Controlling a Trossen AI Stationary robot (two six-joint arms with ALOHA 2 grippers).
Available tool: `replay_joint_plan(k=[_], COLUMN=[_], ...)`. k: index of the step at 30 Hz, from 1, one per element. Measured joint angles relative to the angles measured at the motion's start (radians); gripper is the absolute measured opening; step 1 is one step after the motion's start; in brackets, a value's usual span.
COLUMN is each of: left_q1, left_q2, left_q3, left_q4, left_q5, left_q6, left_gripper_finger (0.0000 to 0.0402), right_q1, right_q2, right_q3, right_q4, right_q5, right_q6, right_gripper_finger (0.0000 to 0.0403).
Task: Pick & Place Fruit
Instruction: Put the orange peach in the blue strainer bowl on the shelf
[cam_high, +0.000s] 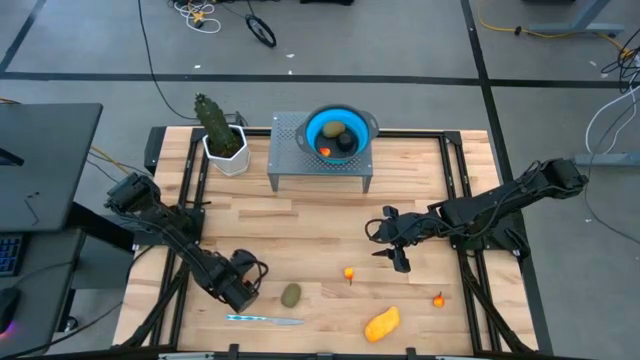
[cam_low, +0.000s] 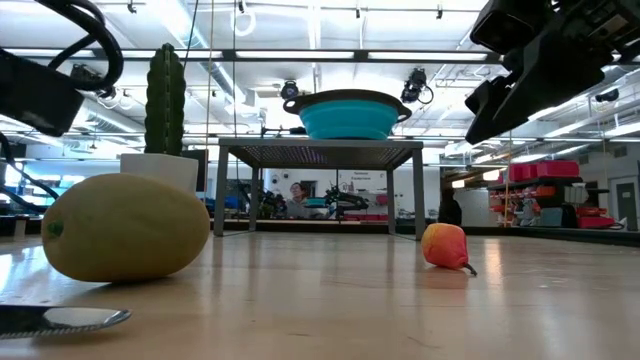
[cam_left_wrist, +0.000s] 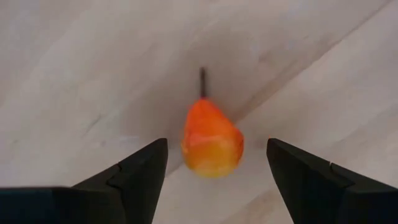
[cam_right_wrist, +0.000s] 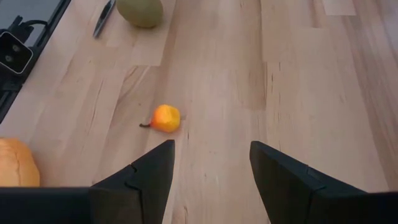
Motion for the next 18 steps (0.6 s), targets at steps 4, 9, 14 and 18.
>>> replay_joint_plan(k=[4, 9, 14, 18], left_q1=[0.000, 0.000, 0.000, 0.000], left_q2=[-0.004, -0.005, -0.004, -0.005], left_q3=[-0.025, -0.039, -0.039, -0.040], left_q4=[0.033, 0.023, 0.017, 0.018], left_q5=[-0.001, -0.011, -0.015, -0.020], left_q6=[-0.019, -0.036, -0.028, 0.003], left_gripper_finger=[0.0285, 0.0266, 0.0231, 0.0202], right_q1=[0.000, 0.000, 0.000, 0.000], right_q2=[0.000, 0.000, 0.000, 0.000], right_q3=[0.000, 0.000, 0.000, 0.000], right_q4=[0.000, 0.000, 0.000, 0.000], right_q5=[0.000, 0.000, 0.004, 0.024], right_q6=[-0.001, -0.008, -0.008, -0.008], right_gripper_finger=[0.0220, 0.0220, 0.0220, 0.0220])
